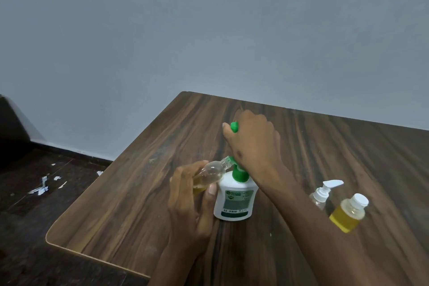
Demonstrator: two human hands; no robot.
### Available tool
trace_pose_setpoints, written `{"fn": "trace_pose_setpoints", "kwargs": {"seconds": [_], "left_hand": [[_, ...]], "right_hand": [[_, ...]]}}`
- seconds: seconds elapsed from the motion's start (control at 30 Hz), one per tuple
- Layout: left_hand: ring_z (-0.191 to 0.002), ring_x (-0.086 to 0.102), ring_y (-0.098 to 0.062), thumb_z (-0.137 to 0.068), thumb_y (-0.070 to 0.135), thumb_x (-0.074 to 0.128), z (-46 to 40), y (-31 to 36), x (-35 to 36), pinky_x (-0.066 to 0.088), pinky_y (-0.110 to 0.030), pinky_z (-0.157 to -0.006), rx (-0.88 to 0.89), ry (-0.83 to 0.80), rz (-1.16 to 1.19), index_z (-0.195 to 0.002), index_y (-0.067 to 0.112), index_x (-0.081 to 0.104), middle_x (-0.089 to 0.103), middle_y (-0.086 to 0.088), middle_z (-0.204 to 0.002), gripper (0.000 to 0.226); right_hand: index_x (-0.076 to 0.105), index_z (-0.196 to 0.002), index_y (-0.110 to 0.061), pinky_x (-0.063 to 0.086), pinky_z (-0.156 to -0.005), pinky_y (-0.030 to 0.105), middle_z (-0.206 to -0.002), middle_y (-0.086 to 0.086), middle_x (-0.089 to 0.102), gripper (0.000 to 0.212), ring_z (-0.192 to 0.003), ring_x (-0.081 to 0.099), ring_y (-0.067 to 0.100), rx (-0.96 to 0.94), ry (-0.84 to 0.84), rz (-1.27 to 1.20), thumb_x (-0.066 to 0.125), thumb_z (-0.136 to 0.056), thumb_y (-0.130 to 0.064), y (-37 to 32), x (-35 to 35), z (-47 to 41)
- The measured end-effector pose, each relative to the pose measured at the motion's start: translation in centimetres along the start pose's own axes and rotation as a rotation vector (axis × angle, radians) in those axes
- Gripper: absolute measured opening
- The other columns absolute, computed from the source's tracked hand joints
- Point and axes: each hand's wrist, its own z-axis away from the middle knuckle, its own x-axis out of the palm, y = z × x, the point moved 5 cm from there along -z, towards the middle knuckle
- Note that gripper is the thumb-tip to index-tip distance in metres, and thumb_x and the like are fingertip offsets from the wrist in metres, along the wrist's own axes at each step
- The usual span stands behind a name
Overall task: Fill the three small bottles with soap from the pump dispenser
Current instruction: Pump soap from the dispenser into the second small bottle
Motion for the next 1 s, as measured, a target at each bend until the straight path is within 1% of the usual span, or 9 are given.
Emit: {"fn": "trace_pose_setpoints", "kwargs": {"seconds": [0.1,0.17,0.3,0.43,0.57,0.73,0.83,0.9,1.0], "left_hand": [[-0.105,0.066,-0.023,-0.100,0.018,0.060,0.02,-0.02,-0.05,0.055,-0.049,-0.079,0.005,0.000,-0.004,-0.131,0.023,0.061,0.064,0.006,-0.120,0.031],[-0.105,0.066,-0.023,-0.099,0.014,0.062,-0.03,0.19,-0.04,0.055,-0.047,-0.079,0.008,0.002,-0.010,-0.131,0.023,0.062,0.065,0.006,-0.120,0.034],[-0.107,0.067,-0.027,-0.098,0.011,0.062,-0.10,0.03,-0.11,0.056,-0.047,-0.081,-0.009,0.001,-0.001,-0.128,0.014,0.066,0.065,0.002,-0.120,0.030],[-0.109,0.066,-0.022,-0.102,0.023,0.056,-0.23,0.38,-0.10,0.056,-0.031,-0.083,-0.015,-0.022,0.010,-0.137,0.014,0.064,0.062,0.003,-0.125,0.037],[-0.110,0.065,-0.022,-0.102,0.025,0.055,-0.32,0.17,-0.07,0.054,-0.030,-0.085,-0.031,-0.021,0.014,-0.140,0.012,0.062,0.062,0.002,-0.126,0.041],[-0.114,0.066,-0.010,-0.100,0.030,0.060,-0.22,0.32,-0.31,0.051,-0.016,-0.091,-0.087,0.024,0.081,-0.142,0.024,0.051,0.060,0.015,-0.131,0.043],[-0.110,0.068,-0.016,-0.099,0.029,0.061,-0.14,0.12,-0.38,0.055,-0.024,-0.085,-0.095,0.043,0.096,-0.138,0.026,0.050,0.061,0.012,-0.127,0.041],[-0.106,0.067,-0.017,-0.099,0.027,0.062,-0.23,0.32,-0.35,0.053,-0.022,-0.084,-0.071,0.037,0.093,-0.136,0.029,0.050,0.060,0.016,-0.125,0.039],[-0.104,0.066,-0.015,-0.097,0.013,0.067,-0.35,0.64,-0.36,0.050,-0.015,-0.084,-0.045,0.044,0.087,-0.133,0.024,0.052,0.060,0.015,-0.122,0.040]], "right_hand": [[0.047,-0.090,-0.017,0.038,-0.067,0.035,-0.085,0.001,0.049,0.032,-0.076,0.049,0.024,0.007,-0.023,0.000,0.048,-0.104,-0.046,0.12,0.05,0.15],[0.047,-0.088,-0.017,0.037,-0.066,0.035,-0.082,0.001,0.048,0.033,-0.074,0.049,0.024,-0.013,0.000,0.015,0.048,-0.104,-0.046,-0.05,-0.31,0.02],[0.049,-0.090,-0.017,0.039,-0.067,0.036,-0.086,0.002,0.052,0.032,-0.077,0.053,0.024,0.014,-0.010,-0.001,0.048,-0.104,-0.046,0.15,0.22,0.04],[0.045,-0.089,-0.017,0.038,-0.067,0.037,-0.084,0.001,0.047,0.033,-0.076,0.048,0.024,-0.012,0.009,0.030,0.047,-0.104,-0.047,-0.04,-0.17,-0.01],[0.048,-0.089,-0.017,0.037,-0.064,0.034,-0.080,0.000,0.047,0.033,-0.074,0.051,0.021,0.006,0.012,0.018,0.047,-0.104,-0.045,0.05,0.12,0.22],[0.049,-0.085,-0.016,0.038,-0.063,0.035,-0.076,0.000,0.047,0.035,-0.073,0.053,0.024,-0.019,0.047,0.028,0.047,-0.104,-0.046,-0.17,-0.17,-0.10],[0.048,-0.089,-0.016,0.037,-0.065,0.035,-0.080,0.001,0.050,0.033,-0.074,0.050,0.023,0.006,0.012,0.016,0.047,-0.104,-0.046,0.05,0.27,0.02],[0.049,-0.089,-0.016,0.038,-0.065,0.035,-0.084,0.003,0.053,0.034,-0.075,0.051,0.025,-0.011,0.022,0.030,0.047,-0.104,-0.046,-0.02,0.08,-0.09],[0.049,-0.085,-0.016,0.038,-0.064,0.035,-0.077,0.001,0.050,0.035,-0.071,0.050,0.024,-0.010,0.048,0.028,0.048,-0.103,-0.046,-0.04,-0.09,-0.26]]}}
